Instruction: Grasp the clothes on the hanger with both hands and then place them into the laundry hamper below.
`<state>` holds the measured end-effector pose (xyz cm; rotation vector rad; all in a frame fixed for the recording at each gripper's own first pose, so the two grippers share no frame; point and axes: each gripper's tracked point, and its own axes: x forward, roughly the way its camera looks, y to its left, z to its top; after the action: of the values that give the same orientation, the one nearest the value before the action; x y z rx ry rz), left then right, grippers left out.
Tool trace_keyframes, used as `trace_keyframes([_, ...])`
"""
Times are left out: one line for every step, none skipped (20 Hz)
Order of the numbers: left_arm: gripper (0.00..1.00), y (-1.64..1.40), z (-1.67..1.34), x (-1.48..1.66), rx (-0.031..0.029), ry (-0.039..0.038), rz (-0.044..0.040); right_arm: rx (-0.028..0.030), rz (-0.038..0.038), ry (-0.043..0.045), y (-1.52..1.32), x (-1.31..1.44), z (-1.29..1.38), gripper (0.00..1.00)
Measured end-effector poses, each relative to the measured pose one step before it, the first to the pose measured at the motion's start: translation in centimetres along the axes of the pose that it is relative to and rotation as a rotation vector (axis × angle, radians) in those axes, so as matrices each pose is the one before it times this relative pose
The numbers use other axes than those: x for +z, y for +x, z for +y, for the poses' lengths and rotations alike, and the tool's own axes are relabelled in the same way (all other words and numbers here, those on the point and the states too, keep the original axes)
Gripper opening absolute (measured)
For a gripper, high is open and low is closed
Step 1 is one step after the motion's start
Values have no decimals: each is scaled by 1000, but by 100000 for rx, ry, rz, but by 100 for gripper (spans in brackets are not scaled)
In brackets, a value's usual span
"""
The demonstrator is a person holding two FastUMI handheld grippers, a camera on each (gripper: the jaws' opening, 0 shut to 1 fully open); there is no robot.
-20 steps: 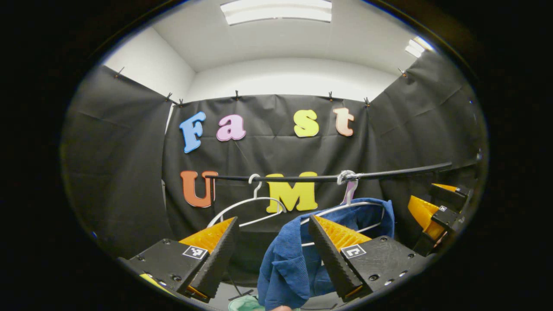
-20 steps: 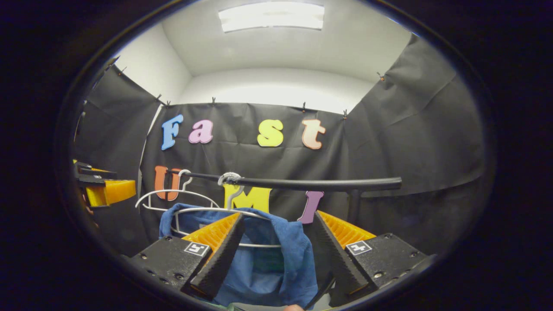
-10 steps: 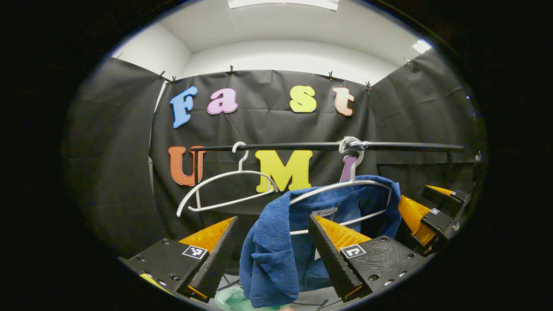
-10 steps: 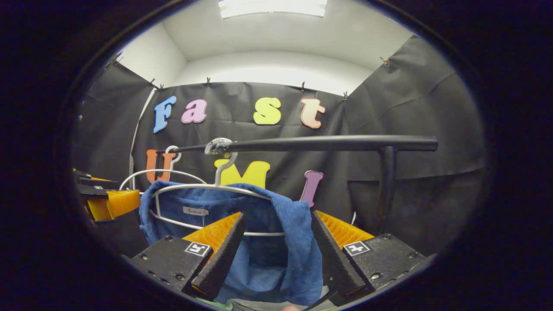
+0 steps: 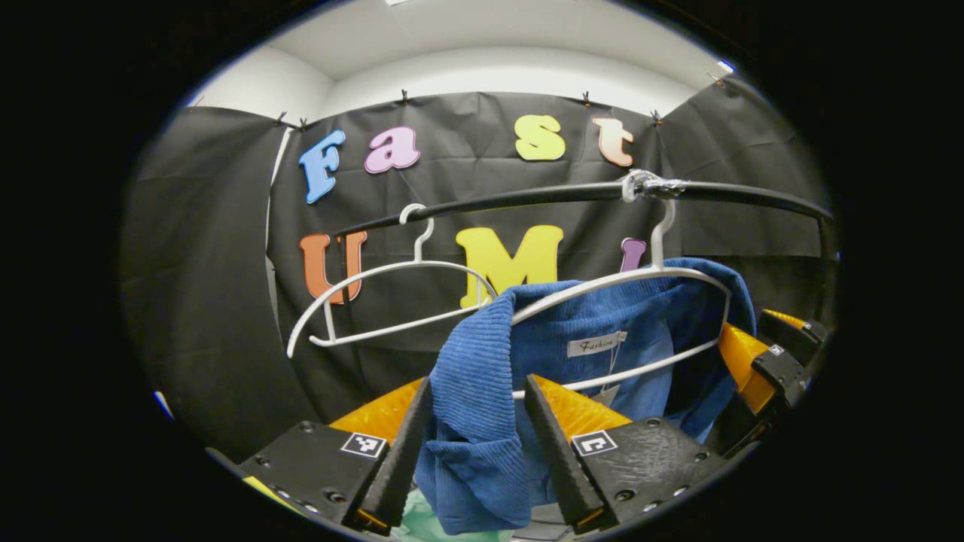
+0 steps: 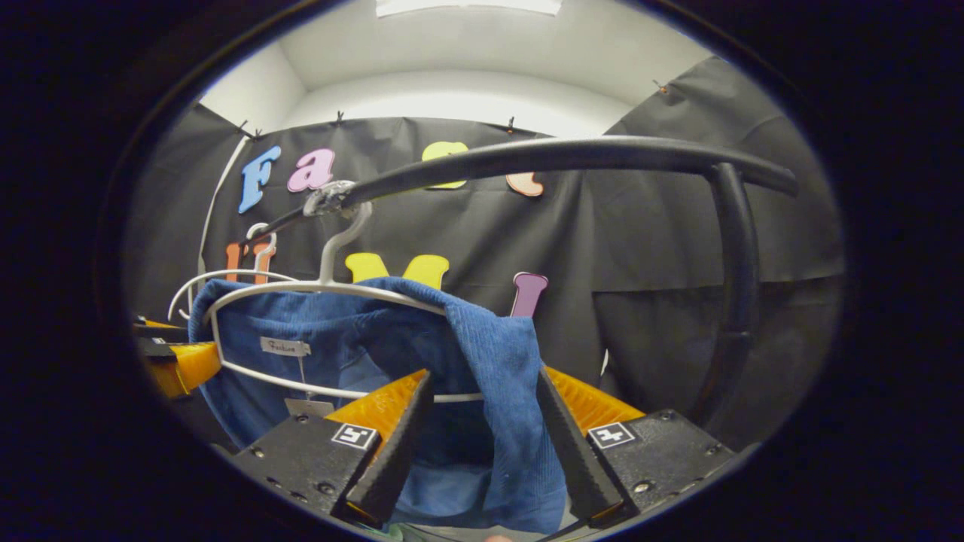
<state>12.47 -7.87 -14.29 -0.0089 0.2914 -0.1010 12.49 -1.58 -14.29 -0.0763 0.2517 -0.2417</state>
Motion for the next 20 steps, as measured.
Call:
trace_keyframes([78, 139, 177, -241, 453, -142, 648, -1268, -413, -405, 175, 103, -226, 86])
trace_keyframes([77, 241, 112, -127, 583, -215, 584, -921, -78, -244, 293, -12, -233, 83])
trace_keyframes([71, 366, 245, -119, 1271, -319, 248, -343, 843, 144, 183, -312, 23, 81])
trace_keyframes([64, 90, -104, -228, 333, -293, 1063, -510, 1599, 632, 236, -473, -55, 77])
trace_keyframes([58, 64, 107, -162, 1345, -12, 670, -613, 1093, 762, 279, -245, -203, 75])
trace_keyframes([51, -45, -100, 42, 556, -492, -168, -635, 359, 668, 182, -15, -213, 70])
trace_keyframes([45, 242, -343, -137, -671, -794, 105, -1, -752, 601, -139, 148, -120, 67])
trace_keyframes([40, -19, -272, -82, -809, -753, 362, -269, -1343, 90, -72, 345, -99, 60])
trace_keyframes([34, 145, -199, -223, -891, -642, 838, -155, -1674, -249, -85, 359, -37, 57])
trace_keyframes([26, 107, -66, -267, -1446, -1200, 1002, -235, -1390, -734, -80, 289, 70, 47])
trace_keyframes([17, -98, -291, 239, -1921, -604, 280, -510, -47, -994, 169, -112, -19, 43])
trace_keyframes([23, 563, 597, 172, 959, -566, -188, -749, 384, -626, 7, -87, -76, 33])
trace_keyframes([11, 369, -132, -165, -2756, -1822, -342, 915, 431, 380, 104, -31, 183, 27])
trace_keyframes([0, 18, 327, 219, -1060, -1451, 751, 1556, 672, 636, 60, -89, 369, 17])
trace_keyframes([1, -88, 40, 165, -854, -1369, -42, 219, 488, 887, 12, 44, 27, 15])
trace_keyframes([1, -4, 252, 214, -622, -263, 339, -251, 152, 1503, 164, 185, -169, 11])
trace_keyframes([1, -111, 148, 269, -207, 497, -407, -387, 394, 1344, 75, 259, -244, 9])
trace_keyframes([1, -132, 76, 416, 300, 1554, -889, -1076, 11, 539, -113, 148, -178, 6])
trace_keyframes([1, -333, 101, 393, 369, 1593, -1033, -1030, -711, 60, -202, 444, -326, 5])
trace_keyframes([1, -292, 73, 396, 352, 977, -1185, -922, -1179, -512, -69, 536, -186, 5])
